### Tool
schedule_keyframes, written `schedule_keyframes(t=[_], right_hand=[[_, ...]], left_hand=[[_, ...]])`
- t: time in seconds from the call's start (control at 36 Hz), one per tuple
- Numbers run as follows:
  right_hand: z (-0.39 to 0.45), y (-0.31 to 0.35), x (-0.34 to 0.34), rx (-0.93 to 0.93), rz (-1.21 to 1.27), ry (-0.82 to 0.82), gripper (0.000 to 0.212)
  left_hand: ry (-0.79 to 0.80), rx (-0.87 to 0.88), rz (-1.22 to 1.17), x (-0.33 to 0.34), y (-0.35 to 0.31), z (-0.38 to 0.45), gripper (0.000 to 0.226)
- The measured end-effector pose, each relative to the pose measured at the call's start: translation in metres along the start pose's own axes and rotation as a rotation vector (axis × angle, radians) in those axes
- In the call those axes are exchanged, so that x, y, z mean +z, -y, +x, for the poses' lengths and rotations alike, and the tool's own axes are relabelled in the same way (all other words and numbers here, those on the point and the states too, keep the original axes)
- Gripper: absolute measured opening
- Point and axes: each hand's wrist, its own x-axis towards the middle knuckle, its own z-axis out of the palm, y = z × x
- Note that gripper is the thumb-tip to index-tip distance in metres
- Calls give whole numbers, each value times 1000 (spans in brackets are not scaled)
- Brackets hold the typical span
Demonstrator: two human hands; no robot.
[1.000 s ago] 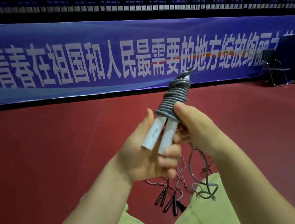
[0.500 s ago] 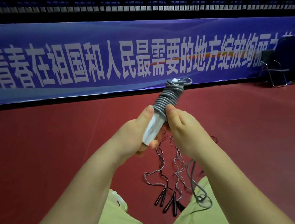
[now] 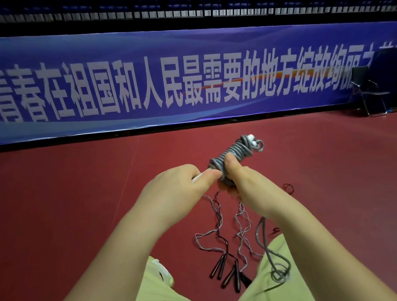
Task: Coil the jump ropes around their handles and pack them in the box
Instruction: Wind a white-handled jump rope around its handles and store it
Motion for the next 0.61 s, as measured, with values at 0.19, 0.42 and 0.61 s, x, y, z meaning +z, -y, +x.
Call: schedule_keyframes(t=[0.19,0.42,0.61], right_hand=[[-1,-1,5,-31,377,-60,32],[-5,3,-11,-199,750,39,38],[0,6,-3,-192,591,103,40]], left_hand=[[11,39,-194,-3,3,-3,49],[618,39,-1159,-1,17,-12,64],[803,-114,-1455,6,9,-14,71]])
